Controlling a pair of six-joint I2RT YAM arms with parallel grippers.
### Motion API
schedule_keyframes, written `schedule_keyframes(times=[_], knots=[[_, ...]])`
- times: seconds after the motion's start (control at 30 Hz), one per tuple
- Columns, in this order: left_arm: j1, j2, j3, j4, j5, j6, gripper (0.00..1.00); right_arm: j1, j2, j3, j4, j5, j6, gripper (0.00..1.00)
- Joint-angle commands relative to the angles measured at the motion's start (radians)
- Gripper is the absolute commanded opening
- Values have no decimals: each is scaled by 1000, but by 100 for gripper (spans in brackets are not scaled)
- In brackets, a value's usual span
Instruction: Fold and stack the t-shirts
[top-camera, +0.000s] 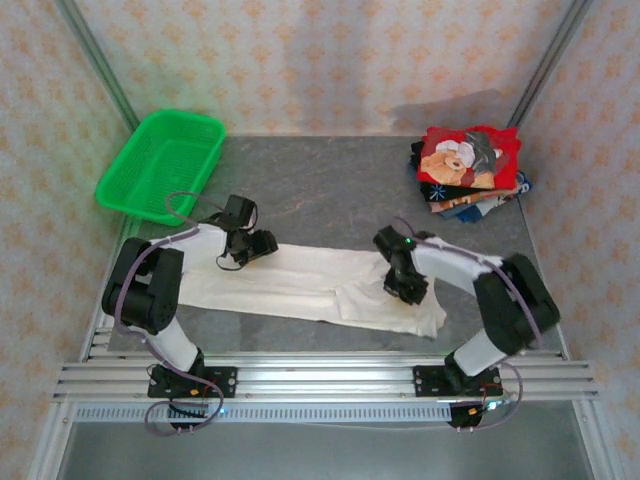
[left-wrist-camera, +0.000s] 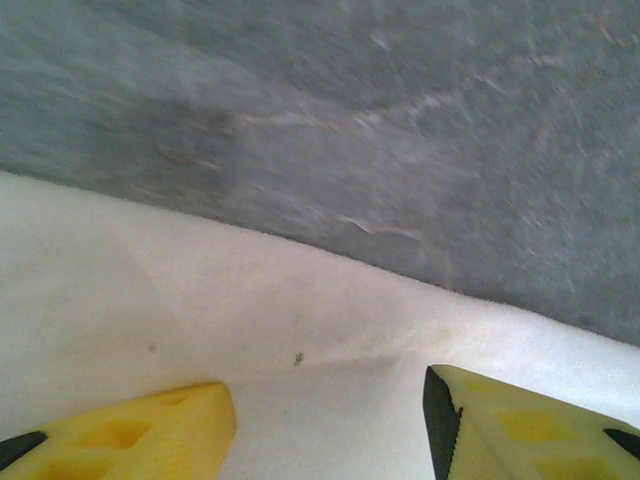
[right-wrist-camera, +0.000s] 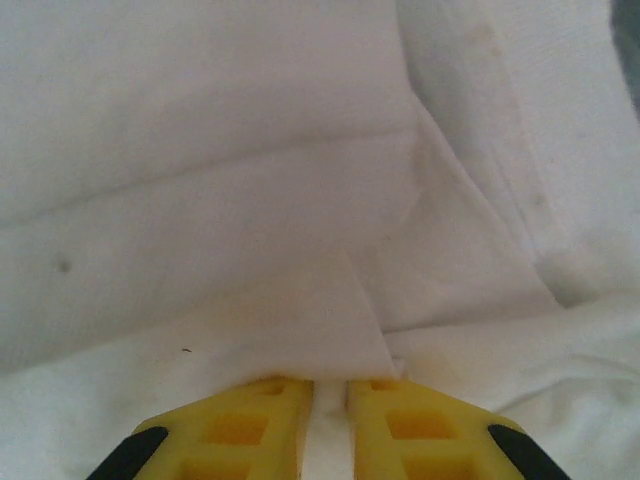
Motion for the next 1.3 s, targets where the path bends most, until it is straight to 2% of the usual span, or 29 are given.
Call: schedule_keyframes(times=[0.0,0.17,0.3,0.33,0.4,0.47,0.67,0.8,0.9,1.0,1.1,1.2,1.27], knots=[[50,65,-34,-183,-138,-28,58,-40,174,178,78,87,-58,19],[54,5,45,-296,-198,-61,62,-95,461,598,1,108,-134,21],[61,-83,161,-401,-273,-92,71,-150,694,1032,-105,98,-187,25],[64,-104,196,-427,-290,-94,82,-158,744,1145,-129,73,-208,27],[69,-141,257,-478,-327,-91,87,-161,804,1319,-173,44,-251,33],[76,-179,304,-516,-354,-83,89,-160,812,1413,-192,17,-297,40],[127,-298,290,-572,-347,-101,89,-161,610,1366,-169,-16,-428,62],[182,-386,202,-605,-302,-109,89,-161,409,1171,-80,-117,-516,74],[213,-422,143,-618,-265,-87,89,-161,282,977,18,-213,-506,79],[258,-417,96,-631,-222,-77,89,-157,241,851,65,-297,-449,79],[288,-391,58,-604,-187,-78,87,-131,254,776,94,-293,-414,76],[304,-360,22,-550,-176,-85,83,-123,316,749,114,-279,-351,62],[321,-325,-12,-504,-167,-95,75,-123,371,746,122,-259,-315,52]])
